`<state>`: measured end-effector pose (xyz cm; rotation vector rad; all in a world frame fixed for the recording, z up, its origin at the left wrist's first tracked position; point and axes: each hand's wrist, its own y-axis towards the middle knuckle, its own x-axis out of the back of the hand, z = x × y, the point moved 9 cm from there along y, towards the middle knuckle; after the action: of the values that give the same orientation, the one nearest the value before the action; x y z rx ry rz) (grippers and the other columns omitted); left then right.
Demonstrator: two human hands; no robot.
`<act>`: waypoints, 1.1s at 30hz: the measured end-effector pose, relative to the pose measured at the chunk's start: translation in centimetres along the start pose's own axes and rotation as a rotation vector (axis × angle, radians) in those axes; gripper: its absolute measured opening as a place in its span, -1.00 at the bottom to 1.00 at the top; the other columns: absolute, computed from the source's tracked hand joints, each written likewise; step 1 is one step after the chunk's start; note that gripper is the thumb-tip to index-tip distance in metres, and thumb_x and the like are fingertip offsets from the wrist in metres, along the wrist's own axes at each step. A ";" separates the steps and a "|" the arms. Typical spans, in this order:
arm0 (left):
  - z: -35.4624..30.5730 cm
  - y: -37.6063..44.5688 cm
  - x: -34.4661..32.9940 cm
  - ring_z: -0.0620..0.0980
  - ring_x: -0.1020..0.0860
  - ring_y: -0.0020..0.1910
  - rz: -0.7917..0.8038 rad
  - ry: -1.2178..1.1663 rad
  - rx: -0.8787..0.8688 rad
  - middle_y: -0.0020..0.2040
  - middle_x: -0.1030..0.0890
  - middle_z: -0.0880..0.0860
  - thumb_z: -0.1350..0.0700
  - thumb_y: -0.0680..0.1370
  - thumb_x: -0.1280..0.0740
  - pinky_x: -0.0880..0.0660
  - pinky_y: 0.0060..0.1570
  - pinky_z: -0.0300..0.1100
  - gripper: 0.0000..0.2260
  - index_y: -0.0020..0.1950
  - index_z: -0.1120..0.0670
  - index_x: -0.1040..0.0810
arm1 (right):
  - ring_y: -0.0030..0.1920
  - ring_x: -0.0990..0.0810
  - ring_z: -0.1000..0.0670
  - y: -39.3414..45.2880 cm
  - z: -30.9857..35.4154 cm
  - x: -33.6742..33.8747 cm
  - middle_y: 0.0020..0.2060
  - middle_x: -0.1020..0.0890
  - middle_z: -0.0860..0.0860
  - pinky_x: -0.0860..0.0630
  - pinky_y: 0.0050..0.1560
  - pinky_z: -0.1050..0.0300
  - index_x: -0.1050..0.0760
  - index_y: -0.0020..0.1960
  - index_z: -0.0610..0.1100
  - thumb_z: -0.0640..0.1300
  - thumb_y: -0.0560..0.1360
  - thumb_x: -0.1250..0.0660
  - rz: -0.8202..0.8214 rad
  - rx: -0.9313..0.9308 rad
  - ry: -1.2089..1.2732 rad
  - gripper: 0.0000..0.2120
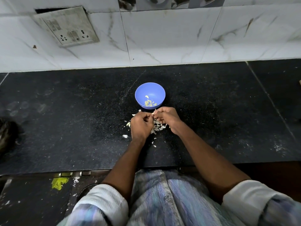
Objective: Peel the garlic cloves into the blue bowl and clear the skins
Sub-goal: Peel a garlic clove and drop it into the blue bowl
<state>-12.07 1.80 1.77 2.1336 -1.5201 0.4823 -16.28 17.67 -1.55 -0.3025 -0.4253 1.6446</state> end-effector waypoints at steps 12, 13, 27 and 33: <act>0.3 0.0 -0.3 -0.03 -0.65 -0.32 0.018 0.036 0.038 -0.29 -0.71 -0.04 0.09 0.52 -0.53 -0.63 -0.25 -0.01 -0.92 -0.15 0.05 -0.77 | -0.24 -0.70 -0.09 -0.1 0.8 -0.1 -0.20 -0.74 -0.21 -0.70 -0.06 0.01 -0.69 -0.08 -0.27 -0.32 0.49 -0.46 -0.009 0.166 -0.089 -0.97; 0.4 0.0 -0.3 -0.06 -0.66 -0.31 0.027 0.031 0.048 -0.28 -0.71 -0.06 0.06 0.51 -0.55 -0.63 -0.24 -0.05 -0.93 -0.14 0.04 -0.78 | -0.24 -0.70 -0.10 0.0 0.7 0.0 -0.21 -0.74 -0.20 -0.71 -0.05 0.00 -0.69 -0.09 -0.26 -0.32 0.49 -0.47 -0.018 0.158 -0.090 -0.97; 1.3 0.2 -1.1 -0.26 -0.68 -0.28 0.107 -0.159 0.134 -0.21 -0.75 -0.12 0.23 0.52 -0.55 -0.57 -0.21 -0.37 -0.91 -0.03 0.06 -0.80 | -0.21 -0.73 -0.10 -0.5 0.4 0.4 -0.23 -0.74 -0.18 -0.69 -0.15 0.12 -0.63 -0.03 -0.34 -0.37 0.53 -0.43 0.005 0.124 -0.069 -0.96; 2.3 -0.1 -1.0 -0.20 -0.67 -0.31 0.050 -0.134 0.229 -0.31 -0.72 -0.13 0.12 0.52 -0.54 -0.65 -0.17 -0.19 -0.92 -0.18 0.02 -0.77 | -0.28 -0.71 -0.02 -0.6 0.1 0.4 -0.20 -0.73 -0.23 -0.64 -0.21 0.19 -0.63 0.02 -0.36 -0.36 0.55 -0.43 0.007 0.115 -0.068 -0.93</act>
<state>-12.29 1.35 -0.68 2.3473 -1.6654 0.5642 -15.88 18.09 -1.15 -0.1629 -0.3792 1.6827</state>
